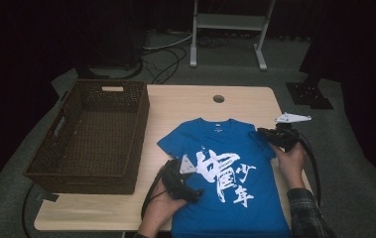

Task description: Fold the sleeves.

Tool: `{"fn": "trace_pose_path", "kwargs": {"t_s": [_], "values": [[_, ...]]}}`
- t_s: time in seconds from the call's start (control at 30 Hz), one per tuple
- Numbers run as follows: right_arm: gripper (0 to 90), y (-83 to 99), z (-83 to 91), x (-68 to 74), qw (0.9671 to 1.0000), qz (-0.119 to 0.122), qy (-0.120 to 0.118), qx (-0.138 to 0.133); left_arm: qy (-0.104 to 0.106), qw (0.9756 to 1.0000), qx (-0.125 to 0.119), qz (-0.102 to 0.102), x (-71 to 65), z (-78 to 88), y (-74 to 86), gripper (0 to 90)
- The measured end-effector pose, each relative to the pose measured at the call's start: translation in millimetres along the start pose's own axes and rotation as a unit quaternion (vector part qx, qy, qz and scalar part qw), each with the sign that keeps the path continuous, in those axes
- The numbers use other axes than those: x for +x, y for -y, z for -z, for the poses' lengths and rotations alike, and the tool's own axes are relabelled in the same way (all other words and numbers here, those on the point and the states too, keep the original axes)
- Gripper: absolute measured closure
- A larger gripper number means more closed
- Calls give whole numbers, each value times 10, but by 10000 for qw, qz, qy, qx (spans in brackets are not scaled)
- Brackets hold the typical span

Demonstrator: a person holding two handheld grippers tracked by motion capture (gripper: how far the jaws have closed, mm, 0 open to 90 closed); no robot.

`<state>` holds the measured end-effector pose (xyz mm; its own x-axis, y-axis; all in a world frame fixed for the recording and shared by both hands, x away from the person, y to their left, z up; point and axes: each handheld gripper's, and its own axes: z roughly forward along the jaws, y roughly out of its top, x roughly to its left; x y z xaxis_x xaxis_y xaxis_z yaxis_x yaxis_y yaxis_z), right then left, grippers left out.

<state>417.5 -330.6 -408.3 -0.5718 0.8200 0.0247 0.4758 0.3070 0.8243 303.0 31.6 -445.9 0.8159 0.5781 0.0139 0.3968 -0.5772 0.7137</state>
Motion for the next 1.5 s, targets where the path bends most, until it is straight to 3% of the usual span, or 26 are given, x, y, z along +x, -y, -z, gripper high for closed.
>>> {"fn": "trace_pose_path", "kwargs": {"t_s": [0.8, 1.5], "values": [[888, -162, -190, 420, 9971, 623, -410, 142, -1, 10000, 3, -7, 1, 1, 0, 0], [832, -156, -234, 454, 9970, 633, -424, 146, 0, 10000, 2, -7, 1, 0, 0, 0]]}}
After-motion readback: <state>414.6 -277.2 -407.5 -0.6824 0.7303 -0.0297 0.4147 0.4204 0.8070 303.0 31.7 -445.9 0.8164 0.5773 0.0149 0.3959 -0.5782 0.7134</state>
